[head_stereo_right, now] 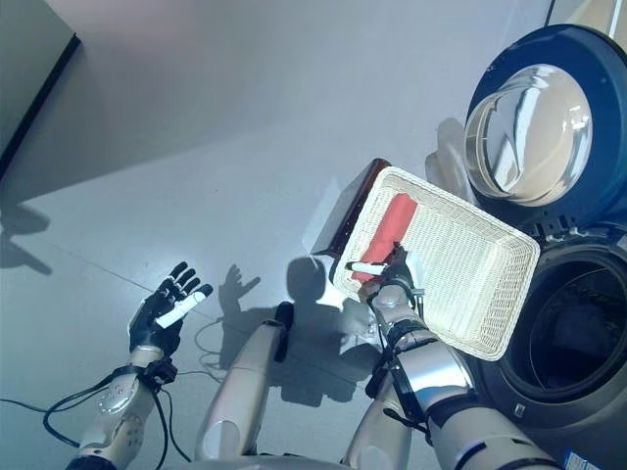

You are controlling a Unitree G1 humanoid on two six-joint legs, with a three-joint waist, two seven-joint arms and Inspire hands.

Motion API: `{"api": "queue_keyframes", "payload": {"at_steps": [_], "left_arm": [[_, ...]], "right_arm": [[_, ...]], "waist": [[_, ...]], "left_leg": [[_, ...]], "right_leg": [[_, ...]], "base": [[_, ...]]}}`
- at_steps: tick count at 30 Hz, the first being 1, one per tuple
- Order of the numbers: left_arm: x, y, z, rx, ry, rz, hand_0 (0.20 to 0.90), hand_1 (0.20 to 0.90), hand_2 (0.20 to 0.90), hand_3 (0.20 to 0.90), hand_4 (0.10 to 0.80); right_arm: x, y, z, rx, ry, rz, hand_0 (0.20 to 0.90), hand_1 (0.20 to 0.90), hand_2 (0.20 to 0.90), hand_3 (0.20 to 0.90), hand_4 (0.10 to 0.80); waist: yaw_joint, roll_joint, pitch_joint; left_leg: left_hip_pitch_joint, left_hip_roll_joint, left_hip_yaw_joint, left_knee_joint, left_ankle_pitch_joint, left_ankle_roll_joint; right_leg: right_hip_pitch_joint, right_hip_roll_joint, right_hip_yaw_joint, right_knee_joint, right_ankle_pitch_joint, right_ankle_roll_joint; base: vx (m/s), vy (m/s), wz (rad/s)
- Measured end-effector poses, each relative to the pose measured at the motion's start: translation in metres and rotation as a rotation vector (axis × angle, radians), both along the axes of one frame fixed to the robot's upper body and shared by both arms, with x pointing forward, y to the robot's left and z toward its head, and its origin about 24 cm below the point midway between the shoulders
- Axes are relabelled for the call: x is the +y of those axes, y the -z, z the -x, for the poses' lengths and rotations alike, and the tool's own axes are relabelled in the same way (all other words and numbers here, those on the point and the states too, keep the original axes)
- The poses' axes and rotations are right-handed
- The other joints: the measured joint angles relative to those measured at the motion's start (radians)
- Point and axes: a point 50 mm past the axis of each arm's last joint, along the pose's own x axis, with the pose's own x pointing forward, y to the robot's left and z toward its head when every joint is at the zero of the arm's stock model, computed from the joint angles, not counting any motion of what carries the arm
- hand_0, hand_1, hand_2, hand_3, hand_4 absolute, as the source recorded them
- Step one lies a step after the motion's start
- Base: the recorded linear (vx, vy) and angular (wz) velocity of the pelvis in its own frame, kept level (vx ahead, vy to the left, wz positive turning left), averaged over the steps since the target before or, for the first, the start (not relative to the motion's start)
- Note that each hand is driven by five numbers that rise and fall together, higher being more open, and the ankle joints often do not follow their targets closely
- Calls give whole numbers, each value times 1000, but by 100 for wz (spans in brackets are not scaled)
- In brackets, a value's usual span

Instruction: Pick up the clothes and place them into the washing machine

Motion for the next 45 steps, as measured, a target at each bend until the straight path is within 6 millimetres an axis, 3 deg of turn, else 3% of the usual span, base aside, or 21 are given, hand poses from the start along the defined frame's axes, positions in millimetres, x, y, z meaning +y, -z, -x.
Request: {"api": "queue_keyframes", "payload": {"at_steps": [6,10,17,19,20,30,38,45], "left_arm": [[-2,-5,0,-9,18,-3,900,900,900,900,800],[-2,-4,1,-4,23,-5,900,900,900,900,800],[-2,-15,-2,-44,46,-18,900,900,900,900,800],[-1,-21,-4,-67,58,-30,900,900,900,900,800],[-1,-24,-4,-78,63,-33,900,900,900,900,800],[3,-21,6,-54,78,-43,900,900,900,900,800],[1,-21,5,-59,100,-47,900,900,900,900,800],[0,-20,6,-52,101,-44,900,900,900,900,800]], "right_arm": [[-12,5,6,83,20,93,900,900,900,900,800],[-26,8,12,134,41,158,900,900,900,900,800],[-50,8,19,201,72,253,900,900,900,900,800],[-56,6,20,211,83,283,409,409,409,409,449],[-61,5,22,221,93,302,200,200,200,200,300],[-110,-13,29,225,198,358,200,200,200,200,300],[-114,-8,35,232,226,279,200,200,200,200,300],[-107,18,53,185,325,65,200,200,200,200,300]], "waist": [[11,-1,-2],[32,-1,-9],[40,10,-24],[45,13,-29],[53,14,-35],[88,43,-77],[85,53,-84],[55,56,-102]], "left_leg": [[-47,-15,-19,37,-11,5],[-65,-17,-16,44,-8,-4],[-135,-41,-14,100,-22,14],[-155,-53,-19,113,-26,9],[-167,-55,-20,122,-28,10],[-268,-72,-15,181,-29,14],[-284,-70,-17,206,-37,13],[-236,-56,-2,159,-24,26]], "right_leg": [[-43,-30,-2,89,-62,28],[-66,-29,9,101,-62,20],[-142,-58,24,193,-104,18],[-164,-72,28,227,-119,19],[-179,-77,29,242,-128,12],[-293,-101,68,337,-160,29],[-314,-106,72,376,-181,28],[-263,-79,74,291,-146,39]], "base": [[35,0,20],[-2,5,2],[-47,14,10],[-44,23,19],[-36,32,13],[-17,13,7],[-3,0,2],[29,-13,-9]]}}
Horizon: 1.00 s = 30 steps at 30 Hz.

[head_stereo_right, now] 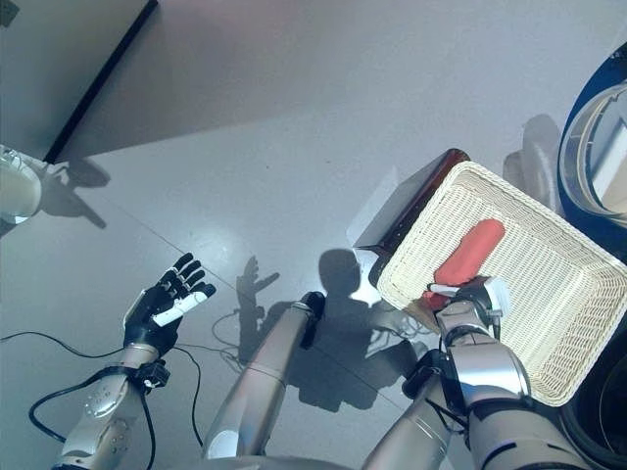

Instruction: Pick up the clothes and place them into the washing machine

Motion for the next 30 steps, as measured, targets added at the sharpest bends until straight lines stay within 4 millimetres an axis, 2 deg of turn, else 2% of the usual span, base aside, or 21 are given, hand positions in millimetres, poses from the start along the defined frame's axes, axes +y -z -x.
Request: {"api": "queue_keyframes", "payload": {"at_steps": [3,5,6,7,8,9,10,12,15,18,22,25,28,30], "left_arm": [[2,4,0,17,-27,1,900,900,900,900,800],[3,6,-1,23,-37,4,900,900,900,900,800],[3,7,-2,23,-40,6,900,900,900,900,800],[4,9,-2,34,-52,8,900,900,900,900,800],[6,11,-1,44,-60,5,900,900,900,900,800],[5,12,-1,43,-68,10,900,900,900,900,800],[5,12,-1,43,-78,17,900,900,900,900,800],[7,14,1,53,-86,18,900,900,900,900,800],[8,18,3,68,-103,37,900,900,900,900,800],[9,22,6,85,-123,55,900,900,900,900,800],[4,26,7,91,-136,86,900,900,900,900,800],[2,28,7,95,-131,92,900,900,900,900,800],[2,27,6,92,-130,95,900,900,900,900,800],[0,28,6,95,-126,103,900,900,900,900,800]], "right_arm": [[13,10,3,-88,34,-101,200,200,200,200,300],[16,12,4,-125,43,-124,200,200,200,200,300],[15,13,5,-143,49,-130,200,200,200,200,300],[16,14,6,-164,51,-142,200,200,200,200,300],[17,16,8,-174,57,-149,200,200,200,200,300],[16,16,9,-186,72,-157,200,200,200,200,300],[16,18,12,-205,83,-166,200,200,200,200,300],[16,18,13,-254,117,-198,200,200,200,200,300],[12,20,20,-316,184,-237,200,200,200,200,300],[10,27,31,-369,271,-307,200,200,200,200,300],[13,40,47,-497,483,-494,200,200,200,200,300],[15,45,52,-549,569,-569,200,200,200,200,300],[15,44,51,-580,584,-594,200,200,200,200,300],[13,41,49,-606,591,-598,200,200,200,200,300]], "waist": [[-33,-5,-2],[-59,-13,0],[-77,-21,4],[-90,-26,6],[-87,-34,9],[-112,-48,15],[-119,-65,19],[-136,-84,27],[-149,-101,29],[-165,-108,36],[-168,-109,36],[-184,-108,36],[-187,-103,39],[-186,-87,49]], "left_leg": [[71,18,23,-76,8,-2],[106,25,35,-116,37,3],[131,28,40,-142,42,1],[164,36,48,-173,50,-1],[193,40,51,-193,53,-5],[229,49,57,-224,58,-9],[265,52,61,-265,74,-17],[314,64,68,-314,87,-29],[361,82,79,-354,97,-38],[424,91,84,-392,106,-46],[506,97,90,-447,115,-59],[525,97,89,-451,115,-60],[524,95,90,-446,115,-59],[521,95,89,-432,113,-57]], "right_leg": [[72,20,2,-111,42,8],[104,36,-1,-165,77,-3],[129,42,-4,-201,91,7],[163,50,-10,-243,107,-3],[190,60,-10,-274,123,-4],[225,68,-11,-313,137,0],[258,78,-18,-364,159,-11],[306,96,-23,-425,184,-15],[349,114,-25,-478,206,-23],[410,129,-29,-525,217,-28],[483,141,-32,-580,231,-32],[498,140,-31,-578,231,-32],[498,139,-27,-577,231,-32],[496,138,-26,-562,228,-36]], "base": [[2,-34,-24],[-50,-47,-16],[40,-52,-21],[43,-84,-29],[41,-77,-31],[62,-95,-31],[59,-52,-23],[66,-62,-22],[53,-53,-19],[71,-40,-11],[37,-28,-12],[2,-7,-2],[-30,1,-1],[-84,19,0]]}}
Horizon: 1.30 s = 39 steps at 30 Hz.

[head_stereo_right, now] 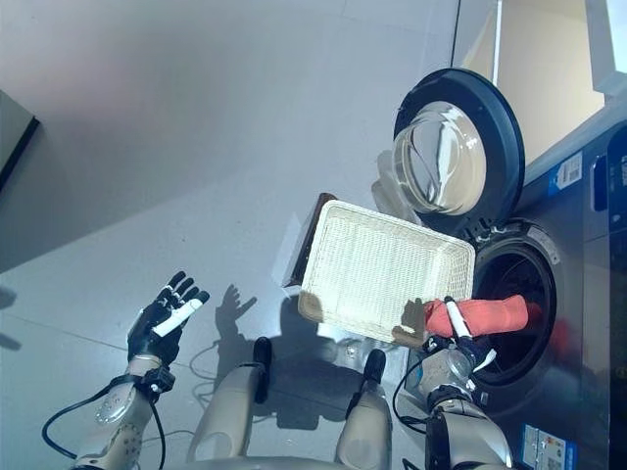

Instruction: Pick up the clothes and place them into the washing machine

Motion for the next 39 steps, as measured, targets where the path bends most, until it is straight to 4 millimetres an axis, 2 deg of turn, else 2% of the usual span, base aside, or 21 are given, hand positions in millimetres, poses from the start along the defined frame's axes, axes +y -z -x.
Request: {"api": "queue_keyframes", "payload": {"at_steps": [3,8,9,14,22,26,28,29,30,31,34,37,39], "left_arm": [[-2,1,1,-1,13,17,900,900,900,900,800],[-12,3,2,6,40,41,900,900,900,900,800],[-12,3,3,6,41,44,900,900,900,900,800],[-14,4,6,11,44,49,900,900,900,900,800],[-14,7,17,31,38,64,900,900,900,900,800],[-15,4,16,16,41,71,900,900,900,900,800],[-15,4,16,15,38,70,900,900,900,900,800],[-15,3,16,14,38,69,900,900,900,900,800],[-14,3,18,14,36,69,900,900,900,900,800],[-15,5,20,21,35,72,900,900,900,900,800],[-20,9,28,42,51,80,900,900,900,900,800],[-24,5,27,23,70,86,900,900,900,900,800],[-23,3,27,19,71,86,900,900,900,900,800]], "right_arm": [[-1,-5,-5,-43,5,4,200,200,200,200,300],[-4,-24,-25,-110,-1,24,200,200,200,200,300],[-4,-26,-28,-116,-2,25,200,200,200,200,300],[-11,-41,-39,-144,14,52,200,200,200,200,300],[-16,-58,-51,-150,4,119,200,200,200,200,300],[-23,-64,-52,-146,-5,164,200,200,200,200,300],[-27,-67,-53,-125,4,187,200,200,200,200,300],[-29,-68,-53,-116,7,195,200,200,200,200,300],[-33,-74,-55,-115,15,213,200,200,200,200,300],[-36,-78,-57,-114,16,222,200,200,200,200,300],[-50,-102,-66,-141,60,255,200,200,200,200,300],[-75,-129,-68,-211,218,209,200,200,200,200,300],[-88,-145,-67,-291,358,116,200,200,200,200,300]], "waist": [[-3,32,15],[-1,92,50],[-1,95,52],[0,102,61],[0,107,62],[0,111,64],[3,116,66],[0,117,66],[3,120,66],[5,123,66],[16,142,63],[29,162,60],[33,178,57]], "left_leg": [[-22,1,-5,37,-21,-5],[-137,10,-1,215,-85,25],[-145,12,2,231,-96,23],[-220,14,18,350,-149,48],[-313,17,18,445,-170,43],[-352,18,19,520,-202,52],[-367,20,19,553,-223,55],[-372,20,21,561,-220,55],[-388,20,16,572,-224,49],[-395,19,17,571,-217,44],[-419,16,18,564,-219,44],[-447,13,27,555,-208,44],[-459,11,27,553,-205,42]], "right_leg": [[-25,-4,8,42,-15,1],[-143,-16,47,190,-51,16],[-153,-16,52,208,-57,15],[-248,-39,89,339,-102,24],[-376,-43,135,473,-142,30],[-429,-49,158,558,-168,24],[-453,-55,168,611,-200,32],[-461,-57,171,620,-207,23],[-483,-58,175,643,-217,35],[-495,-58,176,645,-211,27],[-531,-55,186,644,-208,36],[-569,-57,196,647,-208,35],[-584,-60,198,653,-207,33]], "base": [[-84,26,0],[-82,42,-12],[-53,36,-14],[-47,23,-7],[-18,18,-3],[51,15,-3],[-48,3,1],[-99,21,6],[-97,19,2],[92,5,-2],[36,19,-9],[-2,7,0],[1,32,8]]}}
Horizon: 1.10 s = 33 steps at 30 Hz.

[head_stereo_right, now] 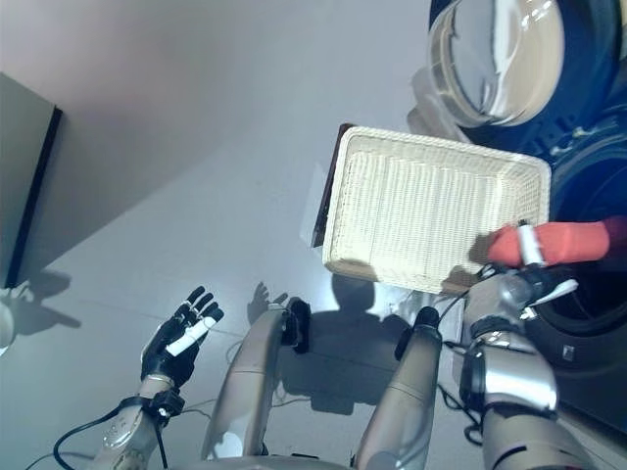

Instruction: Pick up the clothes and place them into the washing machine

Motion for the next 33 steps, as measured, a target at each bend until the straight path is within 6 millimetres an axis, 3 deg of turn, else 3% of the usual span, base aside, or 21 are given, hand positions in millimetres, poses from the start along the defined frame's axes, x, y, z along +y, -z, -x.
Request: {"api": "queue_keyframes", "payload": {"at_steps": [7,17,21,27,28,29,30,33], "left_arm": [[-11,-9,-4,-37,27,28,900,900,900,900,800],[-10,-7,0,-21,14,63,900,900,900,900,800],[-7,-12,1,-28,27,57,900,900,900,900,800],[-7,-14,2,-32,18,78,900,900,900,900,800],[-7,-14,2,-32,18,78,900,900,900,900,800],[-7,-14,2,-32,18,78,900,900,900,900,800],[-7,-14,2,-31,17,78,900,900,900,900,800],[-7,-14,2,-30,13,76,900,900,900,900,800]], "right_arm": [[-36,-34,15,-301,282,-231,200,200,200,200,300],[-75,-78,50,-561,586,-320,200,200,200,200,300],[-84,-87,62,-601,657,-332,200,200,200,200,300],[-83,-94,59,-638,678,-366,200,200,200,200,300],[-82,-94,59,-637,677,-366,222,222,222,222,316],[-81,-94,58,-634,673,-366,406,406,406,406,447],[-81,-94,57,-635,672,-366,900,900,900,900,800],[-79,-94,54,-642,662,-367,900,900,900,900,800]], "waist": [[22,47,-25],[17,90,-65],[6,91,-71],[-9,91,-76],[-8,91,-76],[-9,91,-76],[-9,90,-77],[-10,88,-78]], "left_leg": [[-10,-19,12,-1,-3,8],[-41,-36,40,3,-15,17],[-55,-35,44,14,-19,23],[-66,-33,52,27,-33,29],[-67,-32,52,29,-36,28],[-66,-30,52,33,-40,28],[-66,-28,53,36,-42,28],[-66,-25,54,42,-48,28]], "right_leg": [[-21,-27,8,21,-15,2],[-72,-41,47,29,-22,10],[-88,-40,52,31,-20,14],[-103,-38,61,31,-20,15],[-103,-37,62,32,-22,17],[-103,-35,63,32,-23,19],[-103,-32,66,32,-22,19],[-103,-25,72,33,-22,21]], "base": [[15,34,8],[2,40,1],[10,23,-4],[8,7,-4],[-21,16,-5],[-19,16,-8],[0,3,-8],[-3,-13,-6]]}}
